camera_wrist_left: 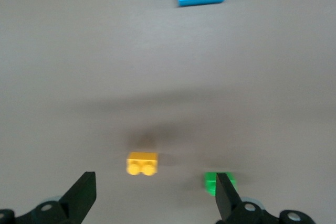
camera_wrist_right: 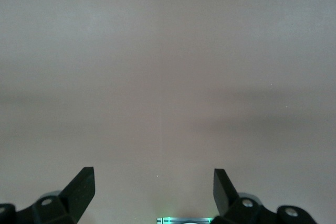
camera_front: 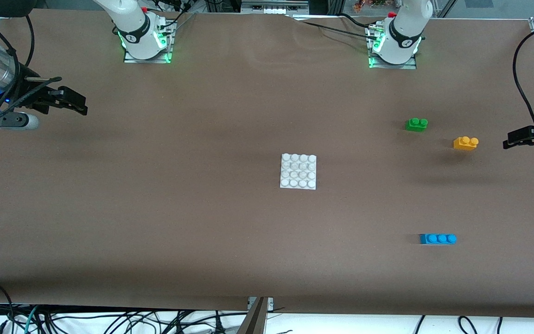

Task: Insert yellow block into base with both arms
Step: 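Reach the left gripper down to the yellow block and grasp it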

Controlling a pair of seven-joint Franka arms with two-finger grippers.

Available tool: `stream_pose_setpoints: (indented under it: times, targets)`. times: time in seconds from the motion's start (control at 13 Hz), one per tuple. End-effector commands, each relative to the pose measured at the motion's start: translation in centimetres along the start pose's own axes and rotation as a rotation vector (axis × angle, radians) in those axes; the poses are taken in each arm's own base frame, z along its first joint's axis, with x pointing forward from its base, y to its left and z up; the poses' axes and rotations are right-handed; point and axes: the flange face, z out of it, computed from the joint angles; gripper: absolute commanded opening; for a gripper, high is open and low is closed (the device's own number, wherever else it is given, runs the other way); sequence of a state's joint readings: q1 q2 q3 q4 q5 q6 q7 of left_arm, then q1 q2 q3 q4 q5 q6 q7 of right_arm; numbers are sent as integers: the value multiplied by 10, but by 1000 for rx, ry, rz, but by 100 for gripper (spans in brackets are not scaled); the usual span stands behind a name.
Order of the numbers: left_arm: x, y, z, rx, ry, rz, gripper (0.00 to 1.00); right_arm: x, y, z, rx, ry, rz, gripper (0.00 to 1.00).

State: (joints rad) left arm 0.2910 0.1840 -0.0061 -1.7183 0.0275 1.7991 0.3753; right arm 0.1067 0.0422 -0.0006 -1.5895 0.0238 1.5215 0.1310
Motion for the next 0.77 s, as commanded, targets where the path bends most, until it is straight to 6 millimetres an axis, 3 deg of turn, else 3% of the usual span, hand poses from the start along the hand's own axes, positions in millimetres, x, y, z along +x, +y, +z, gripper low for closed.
stream_pose_setpoints:
  times: [0.0, 0.31, 0.54, 0.69]
  targets:
    - [-18, -13, 46, 27, -21, 54, 100, 0, -1, -4, -15, 14, -9, 100]
    - [-50, -29, 125, 33, 10, 50, 100, 1, 4, -12, -15, 8, -9, 100]
    - [-88, -37, 187, 53, 72, 83, 100, -3, 7, -34, -41, 43, -9, 100]
    - [-102, -29, 218, 67, 102, 135, 100, 0, 7, -33, -38, 46, -8, 100]
